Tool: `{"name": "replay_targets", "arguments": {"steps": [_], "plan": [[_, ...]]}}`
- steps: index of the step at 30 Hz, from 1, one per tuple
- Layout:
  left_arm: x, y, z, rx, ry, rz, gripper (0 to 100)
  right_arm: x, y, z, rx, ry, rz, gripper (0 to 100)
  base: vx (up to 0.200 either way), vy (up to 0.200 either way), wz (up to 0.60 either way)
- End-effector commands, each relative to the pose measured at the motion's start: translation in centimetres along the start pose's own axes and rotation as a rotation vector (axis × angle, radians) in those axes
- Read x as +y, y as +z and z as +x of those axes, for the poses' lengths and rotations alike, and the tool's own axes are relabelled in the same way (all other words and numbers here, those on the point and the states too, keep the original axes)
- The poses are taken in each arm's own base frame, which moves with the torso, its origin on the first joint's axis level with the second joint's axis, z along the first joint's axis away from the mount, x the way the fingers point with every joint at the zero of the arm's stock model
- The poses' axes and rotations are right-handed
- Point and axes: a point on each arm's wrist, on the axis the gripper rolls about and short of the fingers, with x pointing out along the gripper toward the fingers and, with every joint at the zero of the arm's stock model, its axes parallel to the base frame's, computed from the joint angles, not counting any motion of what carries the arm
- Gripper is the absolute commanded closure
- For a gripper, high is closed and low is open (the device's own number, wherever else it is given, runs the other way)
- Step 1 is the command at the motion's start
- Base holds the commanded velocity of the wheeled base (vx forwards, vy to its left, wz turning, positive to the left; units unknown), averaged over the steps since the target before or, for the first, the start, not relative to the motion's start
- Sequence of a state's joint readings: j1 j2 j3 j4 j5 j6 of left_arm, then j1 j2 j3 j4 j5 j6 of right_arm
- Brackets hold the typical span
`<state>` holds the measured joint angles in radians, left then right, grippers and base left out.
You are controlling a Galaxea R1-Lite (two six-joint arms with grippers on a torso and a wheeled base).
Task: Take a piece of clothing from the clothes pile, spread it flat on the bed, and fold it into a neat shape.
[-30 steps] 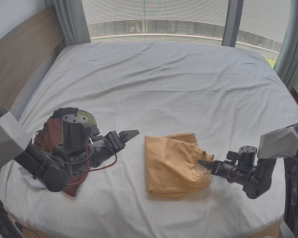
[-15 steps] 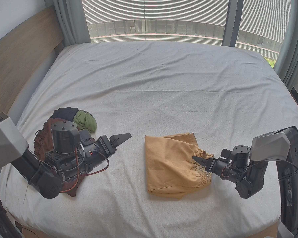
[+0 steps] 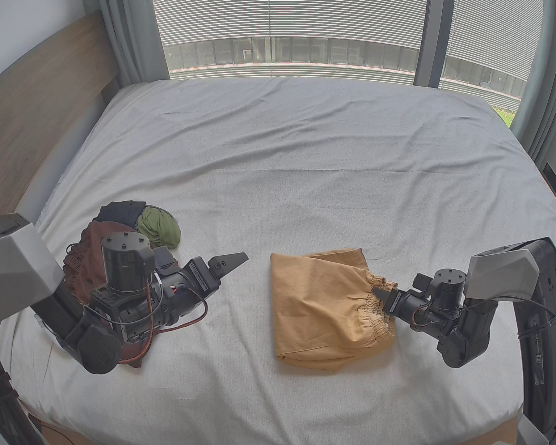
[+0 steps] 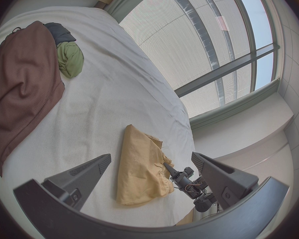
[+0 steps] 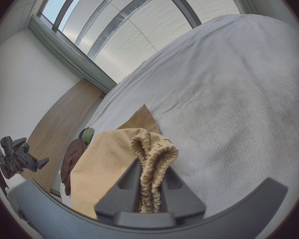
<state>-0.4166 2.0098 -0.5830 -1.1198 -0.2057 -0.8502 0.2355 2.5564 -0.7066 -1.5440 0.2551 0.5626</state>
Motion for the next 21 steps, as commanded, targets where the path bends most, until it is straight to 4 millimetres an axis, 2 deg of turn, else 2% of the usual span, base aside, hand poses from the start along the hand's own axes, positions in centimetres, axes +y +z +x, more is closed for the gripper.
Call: {"name": "replay_targets", "arguments": {"steps": [1,12,13,17,21], "plan": [[0.6,-0.5,0.4,0.015,0.015,-0.005,0,-0.4,0.5,0.3,-0.023,-0.001,-0.001,100,0.0,0.0,0.0],[0.6,-0.6,0.3,0.017,0.015,-0.006,0,-0.7,0.2,0.4,-0.016,-0.005,0.001,100,0.0,0.0,0.0],[0.6,-0.6,0.3,0.018,0.016,-0.007,0,-0.6,0.2,0.4,-0.017,-0.005,0.0,0,0.0,0.0,0.0],[0.6,-0.7,0.3,0.02,0.015,-0.006,0,-0.4,0.5,0.1,-0.021,-0.006,-0.001,0,0.0,0.0,0.0],[0.6,-0.7,0.3,0.019,0.014,-0.006,0,0.3,0.8,-1.6,0.003,-0.009,0.003,0,0.0,0.0,0.0]]}}
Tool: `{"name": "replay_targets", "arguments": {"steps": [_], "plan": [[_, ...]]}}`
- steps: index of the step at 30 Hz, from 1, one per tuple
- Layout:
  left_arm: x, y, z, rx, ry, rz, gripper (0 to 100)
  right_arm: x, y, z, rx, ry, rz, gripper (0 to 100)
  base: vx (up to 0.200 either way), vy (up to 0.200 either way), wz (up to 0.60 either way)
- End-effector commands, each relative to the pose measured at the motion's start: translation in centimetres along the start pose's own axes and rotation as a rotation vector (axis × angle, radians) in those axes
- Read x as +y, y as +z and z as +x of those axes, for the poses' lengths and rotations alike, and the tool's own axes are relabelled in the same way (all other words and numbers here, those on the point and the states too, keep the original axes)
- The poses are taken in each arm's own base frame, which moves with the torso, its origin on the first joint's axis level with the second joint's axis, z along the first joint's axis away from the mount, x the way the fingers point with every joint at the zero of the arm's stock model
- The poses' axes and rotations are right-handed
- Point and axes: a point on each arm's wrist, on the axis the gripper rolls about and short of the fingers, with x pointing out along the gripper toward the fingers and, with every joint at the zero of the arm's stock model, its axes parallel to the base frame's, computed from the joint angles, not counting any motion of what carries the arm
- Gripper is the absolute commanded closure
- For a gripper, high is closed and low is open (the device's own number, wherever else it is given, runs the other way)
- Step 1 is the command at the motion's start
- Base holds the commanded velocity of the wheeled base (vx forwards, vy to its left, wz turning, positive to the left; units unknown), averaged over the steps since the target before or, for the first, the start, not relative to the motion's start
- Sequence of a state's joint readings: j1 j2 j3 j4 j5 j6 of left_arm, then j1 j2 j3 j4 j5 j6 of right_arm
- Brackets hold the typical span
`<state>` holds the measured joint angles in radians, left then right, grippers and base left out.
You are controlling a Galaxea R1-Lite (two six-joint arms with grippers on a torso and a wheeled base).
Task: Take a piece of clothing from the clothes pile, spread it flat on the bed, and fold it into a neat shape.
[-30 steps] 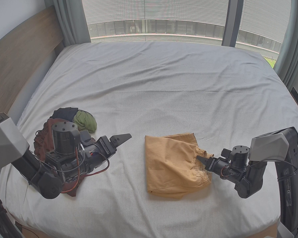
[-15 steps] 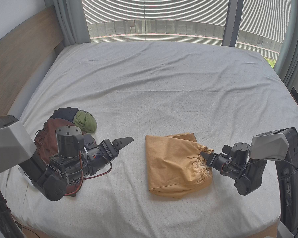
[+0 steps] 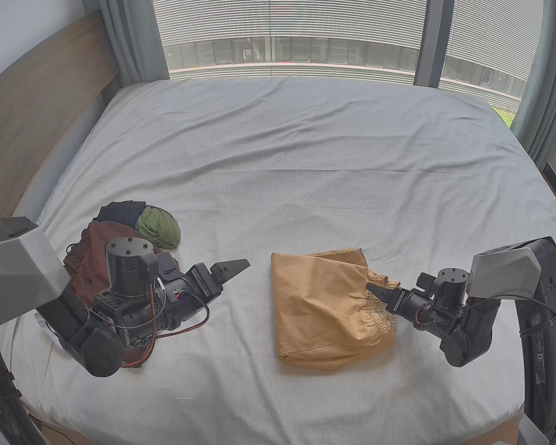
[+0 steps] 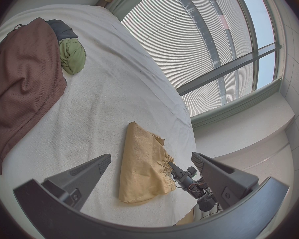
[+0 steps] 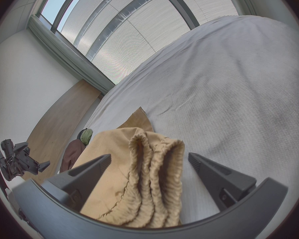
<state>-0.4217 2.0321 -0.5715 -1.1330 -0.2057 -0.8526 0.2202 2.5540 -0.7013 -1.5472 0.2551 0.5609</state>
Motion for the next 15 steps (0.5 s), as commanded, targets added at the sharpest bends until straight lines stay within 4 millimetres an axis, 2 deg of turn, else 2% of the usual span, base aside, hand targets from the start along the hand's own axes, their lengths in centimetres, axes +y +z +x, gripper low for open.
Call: {"name": "replay_targets", "arguments": {"steps": [1,4,5,8,15], "plan": [[0.1,0.0,0.0,0.001,0.002,-0.001,0,0.8,0.5,-1.5,0.017,0.0,0.002,0,0.0,0.0,0.0],[0.1,0.0,0.0,0.001,0.002,-0.001,0,1.0,0.5,-2.1,0.033,0.003,0.008,0,0.0,0.0,0.0],[0.1,0.0,0.0,0.0,0.003,0.001,0,1.3,0.2,-3.3,0.076,0.015,0.04,0,0.0,0.0,0.0],[0.0,-0.1,0.0,0.003,0.001,0.001,0,1.3,-0.5,-4.1,0.143,0.015,0.07,0,0.0,0.0,0.0],[-0.1,-0.1,0.0,0.003,-0.001,0.002,0,1.0,-1.8,-3.9,0.213,-0.007,0.088,0,0.0,0.0,0.0]]}}
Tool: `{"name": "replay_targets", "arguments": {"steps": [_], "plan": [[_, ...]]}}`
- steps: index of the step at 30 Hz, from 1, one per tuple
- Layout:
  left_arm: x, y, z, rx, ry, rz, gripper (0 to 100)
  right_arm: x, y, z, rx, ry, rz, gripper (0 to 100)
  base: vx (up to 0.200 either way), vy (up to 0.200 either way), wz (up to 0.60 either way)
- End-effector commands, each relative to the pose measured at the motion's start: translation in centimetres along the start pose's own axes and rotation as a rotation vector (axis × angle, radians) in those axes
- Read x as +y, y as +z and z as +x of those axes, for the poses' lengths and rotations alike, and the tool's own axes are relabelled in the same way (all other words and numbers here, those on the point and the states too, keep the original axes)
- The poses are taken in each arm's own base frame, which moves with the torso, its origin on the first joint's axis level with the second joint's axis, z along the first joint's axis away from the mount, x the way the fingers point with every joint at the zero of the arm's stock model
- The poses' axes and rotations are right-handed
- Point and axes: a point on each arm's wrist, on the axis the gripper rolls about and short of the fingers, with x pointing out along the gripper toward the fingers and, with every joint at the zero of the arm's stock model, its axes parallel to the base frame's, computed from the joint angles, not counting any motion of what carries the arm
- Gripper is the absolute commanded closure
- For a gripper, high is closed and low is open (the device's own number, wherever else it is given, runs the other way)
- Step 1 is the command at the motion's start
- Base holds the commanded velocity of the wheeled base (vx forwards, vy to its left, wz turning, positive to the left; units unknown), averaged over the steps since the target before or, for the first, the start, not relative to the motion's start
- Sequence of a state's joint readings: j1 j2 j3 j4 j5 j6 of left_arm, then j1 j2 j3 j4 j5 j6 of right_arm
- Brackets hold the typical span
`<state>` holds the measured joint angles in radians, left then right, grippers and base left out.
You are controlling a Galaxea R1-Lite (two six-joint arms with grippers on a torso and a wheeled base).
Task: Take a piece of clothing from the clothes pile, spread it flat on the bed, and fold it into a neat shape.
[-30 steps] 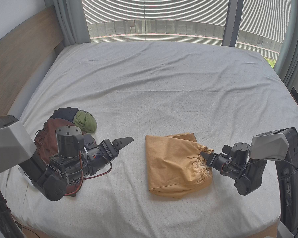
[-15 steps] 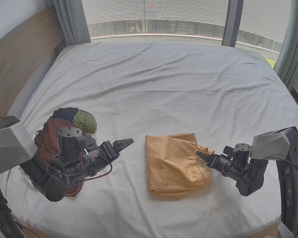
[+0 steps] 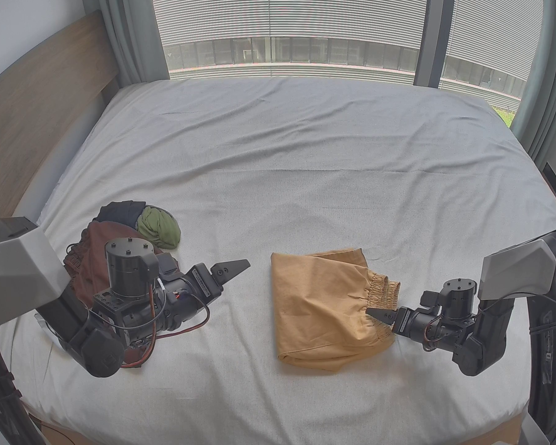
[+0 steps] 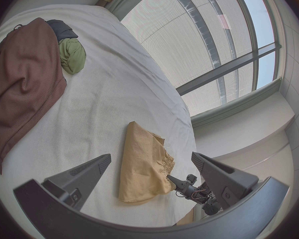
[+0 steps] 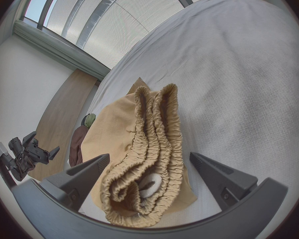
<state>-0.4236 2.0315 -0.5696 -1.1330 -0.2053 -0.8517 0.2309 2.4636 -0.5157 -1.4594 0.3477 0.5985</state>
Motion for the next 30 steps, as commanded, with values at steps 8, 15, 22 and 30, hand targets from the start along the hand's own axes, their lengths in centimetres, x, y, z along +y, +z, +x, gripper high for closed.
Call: {"name": "replay_targets", "arguments": {"steps": [8,15,22,30], "plan": [[-0.1,-0.3,0.1,0.009,-0.002,0.003,0,0.7,-1.2,0.8,0.043,0.034,0.048,0,0.0,0.0,0.0],[-0.1,-0.4,0.1,0.011,-0.003,0.003,0,1.5,-1.3,1.5,0.043,0.063,0.077,0,0.0,0.0,0.0],[-0.2,-0.5,0.1,0.014,-0.004,0.004,0,2.1,-1.4,1.8,0.039,0.086,0.092,0,0.0,0.0,0.0],[-0.1,-0.5,0.1,0.006,-0.011,0.006,0,1.9,-1.5,1.9,0.031,0.088,0.09,0,0.0,0.0,0.0]]}}
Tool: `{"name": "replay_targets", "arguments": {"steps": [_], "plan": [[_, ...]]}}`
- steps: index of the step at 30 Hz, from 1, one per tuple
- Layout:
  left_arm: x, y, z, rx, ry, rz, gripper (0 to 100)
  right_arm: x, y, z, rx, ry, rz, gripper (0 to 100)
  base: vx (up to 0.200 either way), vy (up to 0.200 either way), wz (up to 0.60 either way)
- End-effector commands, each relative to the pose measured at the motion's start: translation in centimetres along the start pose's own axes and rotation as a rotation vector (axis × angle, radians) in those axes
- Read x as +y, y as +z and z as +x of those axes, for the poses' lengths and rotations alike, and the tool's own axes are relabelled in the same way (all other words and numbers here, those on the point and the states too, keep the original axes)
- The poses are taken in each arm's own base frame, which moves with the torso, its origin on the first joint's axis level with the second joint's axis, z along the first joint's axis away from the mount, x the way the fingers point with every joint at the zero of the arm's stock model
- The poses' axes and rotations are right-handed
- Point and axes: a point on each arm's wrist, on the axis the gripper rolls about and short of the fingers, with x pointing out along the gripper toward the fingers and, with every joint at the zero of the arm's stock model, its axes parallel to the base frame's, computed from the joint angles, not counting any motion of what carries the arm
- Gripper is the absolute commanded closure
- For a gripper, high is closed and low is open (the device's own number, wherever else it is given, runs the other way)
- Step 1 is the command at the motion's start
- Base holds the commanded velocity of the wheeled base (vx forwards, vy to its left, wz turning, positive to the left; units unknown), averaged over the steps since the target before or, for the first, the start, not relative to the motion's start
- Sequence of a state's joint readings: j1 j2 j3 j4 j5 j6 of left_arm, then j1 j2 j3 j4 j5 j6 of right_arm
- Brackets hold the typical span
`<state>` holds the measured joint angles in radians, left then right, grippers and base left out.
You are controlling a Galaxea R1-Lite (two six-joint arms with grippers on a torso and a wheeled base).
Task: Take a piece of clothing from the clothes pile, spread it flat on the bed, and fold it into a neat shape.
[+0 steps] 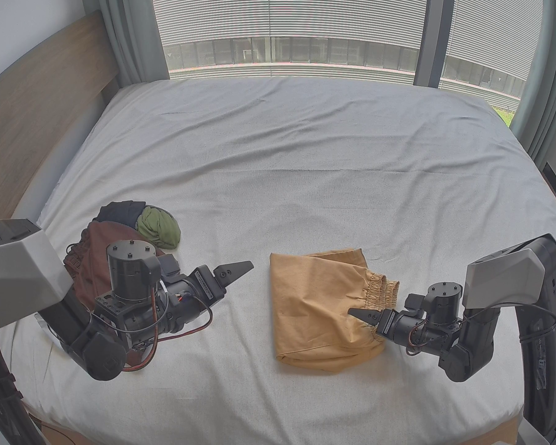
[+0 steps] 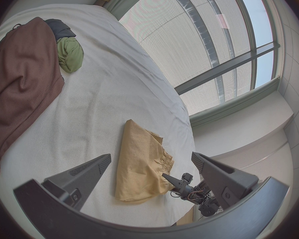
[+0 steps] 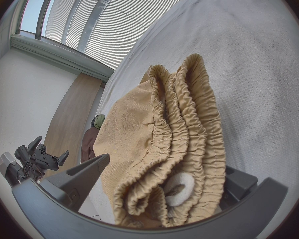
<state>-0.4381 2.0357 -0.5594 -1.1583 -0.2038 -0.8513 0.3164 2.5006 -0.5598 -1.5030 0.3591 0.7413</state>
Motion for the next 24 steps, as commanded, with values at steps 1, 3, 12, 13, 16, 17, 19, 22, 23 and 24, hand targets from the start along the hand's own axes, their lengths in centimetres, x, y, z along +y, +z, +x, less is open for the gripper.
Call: {"name": "replay_targets", "arguments": {"steps": [1,3,12,13,16,17,19,22,23,24], "plan": [[0.18,-0.09,0.08,0.004,0.006,-0.002,0,-0.12,-0.16,0.04,0.003,-0.004,0.001,0,0.0,0.0,0.0],[0.2,-0.11,0.1,0.003,0.007,-0.002,0,-0.12,-0.16,0.04,0.003,-0.004,0.001,0,0.0,0.0,0.0],[0.23,-0.07,0.05,0.001,0.009,0.001,0,-0.18,-0.19,-0.02,0.005,-0.006,0.003,100,0.0,0.0,0.0],[0.23,-0.07,0.05,0.001,0.009,0.001,0,-0.17,-0.18,-0.02,0.005,-0.004,0.002,100,0.0,0.0,0.0],[0.22,-0.01,0.02,-0.002,0.008,0.001,0,-0.13,-0.16,-0.05,0.003,0.0,0.001,100,0.0,0.0,0.0],[0.16,0.04,0.01,-0.004,0.006,0.001,0,-0.11,-0.13,-0.03,-0.001,0.006,-0.001,100,0.0,0.0,0.0],[0.12,0.13,-0.05,-0.007,0.005,0.001,0,0.01,-0.04,-0.09,-0.01,0.019,-0.003,100,0.0,0.0,0.0],[0.09,0.26,-0.16,-0.012,0.003,0.001,0,0.15,-0.23,-0.26,0.013,0.035,0.002,100,0.0,0.0,0.0],[0.11,0.29,-0.22,-0.013,0.004,0.001,0,0.26,-0.27,-0.47,0.023,0.044,0.001,100,0.0,0.0,0.0],[0.18,0.29,-0.27,-0.014,0.007,0.002,0,0.35,-0.32,-0.67,0.034,0.051,0.003,100,0.0,0.0,0.0]]}}
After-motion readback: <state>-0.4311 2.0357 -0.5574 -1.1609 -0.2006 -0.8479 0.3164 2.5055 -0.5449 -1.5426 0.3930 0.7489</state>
